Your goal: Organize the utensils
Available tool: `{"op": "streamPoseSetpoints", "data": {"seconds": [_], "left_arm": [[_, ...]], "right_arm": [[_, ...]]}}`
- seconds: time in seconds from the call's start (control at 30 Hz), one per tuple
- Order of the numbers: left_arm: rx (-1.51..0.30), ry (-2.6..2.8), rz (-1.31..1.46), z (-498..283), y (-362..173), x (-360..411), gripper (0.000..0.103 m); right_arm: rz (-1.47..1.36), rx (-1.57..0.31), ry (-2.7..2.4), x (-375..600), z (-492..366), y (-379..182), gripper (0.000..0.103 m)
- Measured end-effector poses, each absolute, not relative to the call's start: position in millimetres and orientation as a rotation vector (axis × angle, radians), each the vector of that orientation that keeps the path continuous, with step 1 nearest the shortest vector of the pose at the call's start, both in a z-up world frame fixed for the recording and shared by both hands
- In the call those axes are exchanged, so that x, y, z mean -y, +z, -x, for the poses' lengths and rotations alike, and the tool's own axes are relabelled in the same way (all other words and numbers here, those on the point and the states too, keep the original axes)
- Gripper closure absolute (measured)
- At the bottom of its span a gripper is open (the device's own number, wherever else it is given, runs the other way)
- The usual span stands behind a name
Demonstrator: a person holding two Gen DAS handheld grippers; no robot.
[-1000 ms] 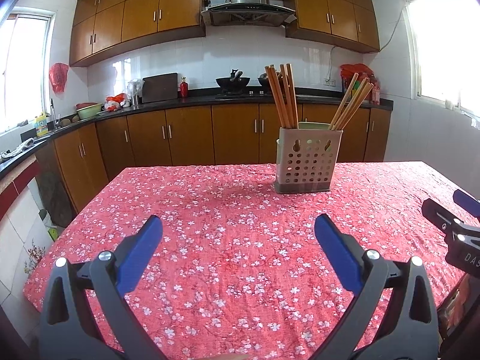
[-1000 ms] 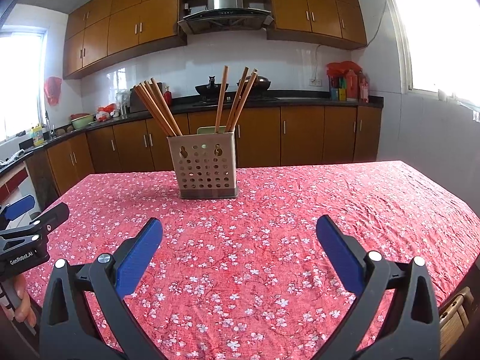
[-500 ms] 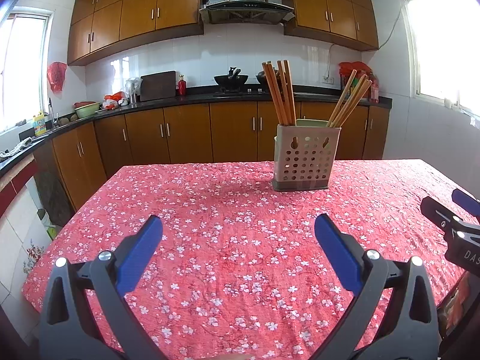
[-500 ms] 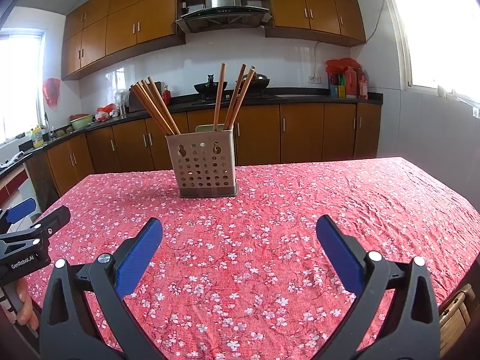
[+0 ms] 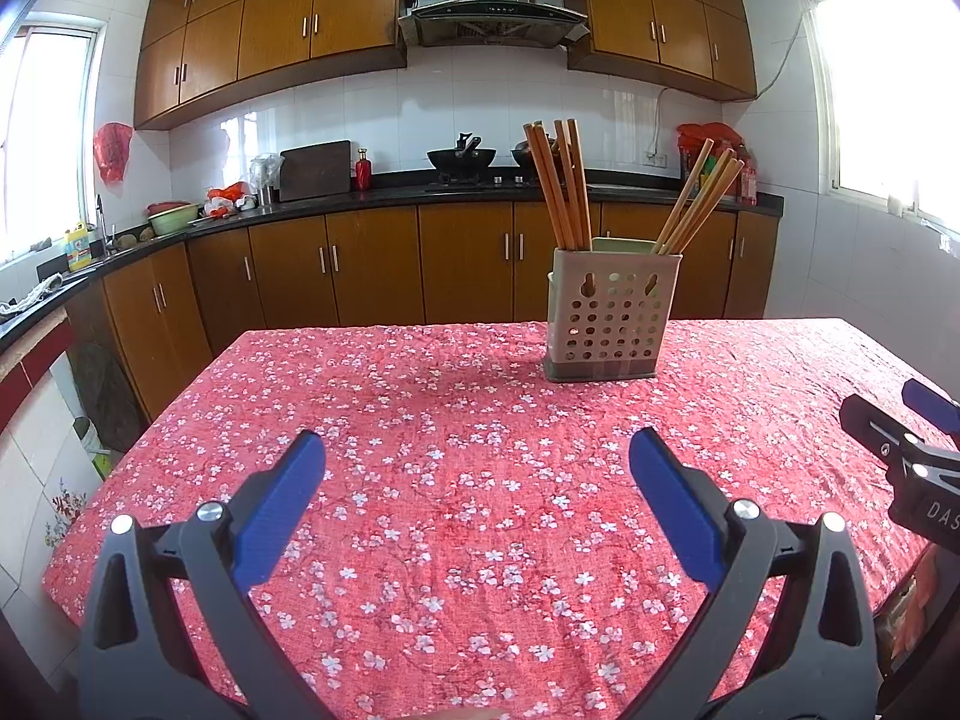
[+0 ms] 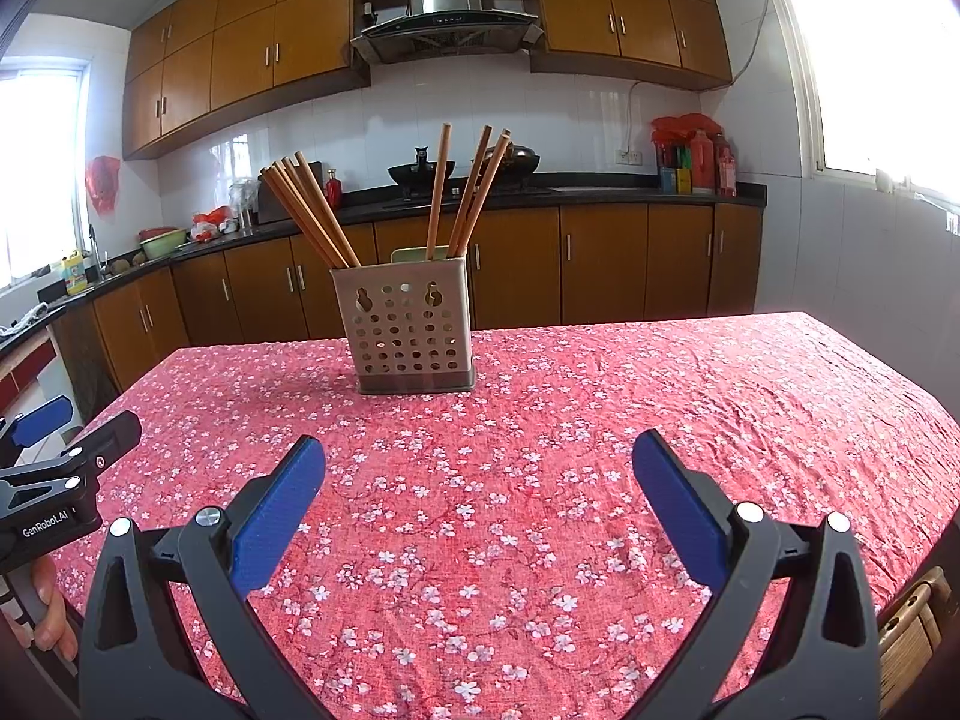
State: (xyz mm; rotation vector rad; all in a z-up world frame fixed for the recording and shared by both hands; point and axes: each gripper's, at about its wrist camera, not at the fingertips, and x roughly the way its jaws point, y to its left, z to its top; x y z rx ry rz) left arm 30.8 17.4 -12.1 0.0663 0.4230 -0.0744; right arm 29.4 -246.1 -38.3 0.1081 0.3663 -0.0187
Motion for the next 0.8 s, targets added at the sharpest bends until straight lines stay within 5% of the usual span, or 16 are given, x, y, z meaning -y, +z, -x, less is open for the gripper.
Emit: {"op": "streamPoseSetpoints", "data": {"seconds": [0.8], "left_arm": [[-0.425,-0.075,-0.067,-30.6,-12.3,-17.2,0.004]], "right_arm": [[-0.113,-0.373,-0.014,246.2,-28.6,-41.9,0.002]]}}
